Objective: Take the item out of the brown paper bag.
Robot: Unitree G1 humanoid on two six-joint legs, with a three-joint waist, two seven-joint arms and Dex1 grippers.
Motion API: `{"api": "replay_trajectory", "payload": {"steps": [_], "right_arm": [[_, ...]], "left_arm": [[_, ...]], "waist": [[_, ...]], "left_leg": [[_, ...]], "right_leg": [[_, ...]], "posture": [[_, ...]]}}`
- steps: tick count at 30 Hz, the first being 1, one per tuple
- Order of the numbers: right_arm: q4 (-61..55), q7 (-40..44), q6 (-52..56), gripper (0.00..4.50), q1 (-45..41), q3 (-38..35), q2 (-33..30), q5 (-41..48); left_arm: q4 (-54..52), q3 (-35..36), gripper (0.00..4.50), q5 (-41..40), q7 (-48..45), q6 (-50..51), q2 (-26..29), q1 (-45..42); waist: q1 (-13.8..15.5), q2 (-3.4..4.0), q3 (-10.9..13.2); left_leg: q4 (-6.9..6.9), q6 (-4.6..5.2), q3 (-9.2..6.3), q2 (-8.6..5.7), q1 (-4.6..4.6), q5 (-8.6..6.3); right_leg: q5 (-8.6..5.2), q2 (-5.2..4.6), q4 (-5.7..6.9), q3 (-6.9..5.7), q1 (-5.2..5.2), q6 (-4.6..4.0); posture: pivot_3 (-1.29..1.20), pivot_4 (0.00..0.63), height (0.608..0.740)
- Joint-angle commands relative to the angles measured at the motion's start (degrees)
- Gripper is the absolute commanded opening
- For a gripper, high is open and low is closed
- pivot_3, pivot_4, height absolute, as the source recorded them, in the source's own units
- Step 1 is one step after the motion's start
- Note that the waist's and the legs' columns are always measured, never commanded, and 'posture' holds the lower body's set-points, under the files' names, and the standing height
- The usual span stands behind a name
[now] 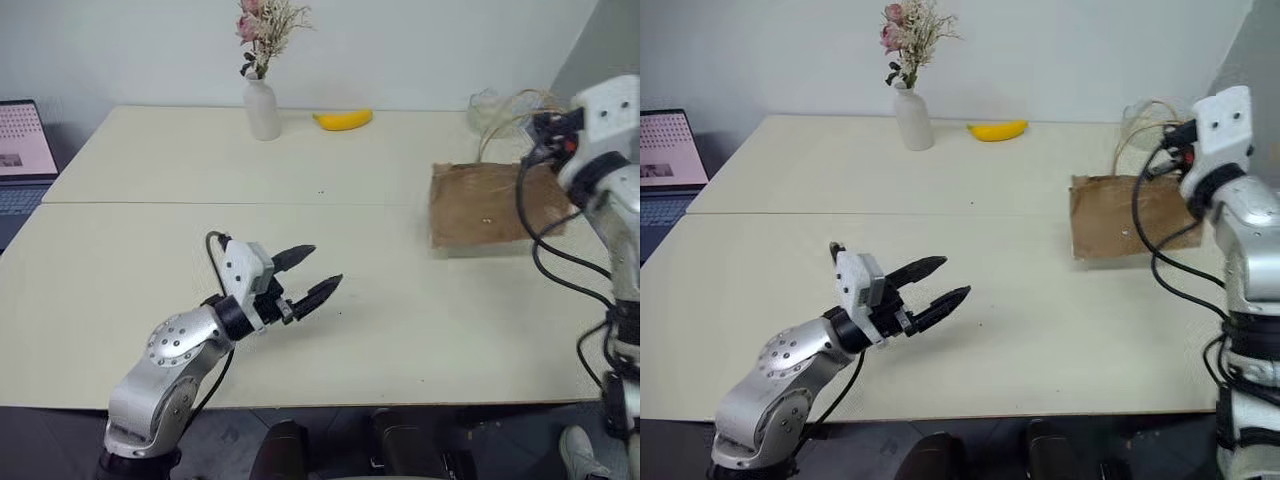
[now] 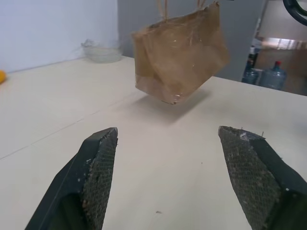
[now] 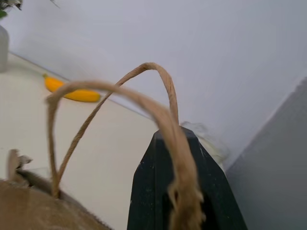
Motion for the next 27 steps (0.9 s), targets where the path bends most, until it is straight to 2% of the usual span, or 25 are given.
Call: {"api": "replay_trajectory", "payload": {"steps": [1,8,16,21,27], "right_arm": [[3.1,0.8,-3.6,0.03,-6.5,2.5,4.2,-0.9],[12.8,1.0,-6.0,0.03,-15.4,7.0,16.0,-2.1],[24.7,-0.6,-8.0,0.03,-22.8,7.9,28.0,-2.8],[25.5,0.3,-9.1,0.03,-21.5,9.1,30.9,-3.7],[21.4,1.4,-7.2,0.03,-18.4,10.1,31.3,-4.0]], "left_arm": [[-2.8,2.2,3.51,0.3,3.5,-1.6,-1.4,1.9],[-3.8,5.9,3.51,1.7,7.5,-3.5,-2.1,6.0],[-4.1,7.3,3.51,2.4,9.2,-5.2,-2.1,7.5],[-4.3,8.0,3.51,2.9,9.9,-6.1,-2.0,8.7],[-3.8,9.0,3.51,3.1,9.6,-7.2,-1.7,10.2]], "waist": [[-0.1,0.0,0.0],[0.2,0.01,0.0],[0.2,0.01,0.0],[0.3,0.01,0.0],[0.3,0.01,0.0]], "left_leg": [[0.0,0.0,0.01,0.02,0.01,0.0],[-0.02,0.0,-0.06,0.04,-0.06,0.0],[-0.02,0.0,-0.06,0.06,-0.08,0.0],[-0.1,0.0,-0.07,0.04,-0.11,0.0],[-0.12,-0.01,-0.08,0.05,-0.09,0.0]], "right_leg": [[0.0,0.0,0.0,0.01,-0.02,0.0],[0.0,-0.02,0.01,-0.07,-0.08,-0.02],[0.01,-0.04,0.03,-0.12,-0.11,-0.04],[0.01,-0.07,-0.02,-0.14,-0.12,-0.05],[0.01,-0.08,-0.02,-0.15,-0.12,-0.05]], "posture": [[0.0,0.15,0.74],[0.0,0.15,0.74],[0.0,0.15,0.74],[0.0,0.15,0.74],[0.0,0.15,0.74]]}}
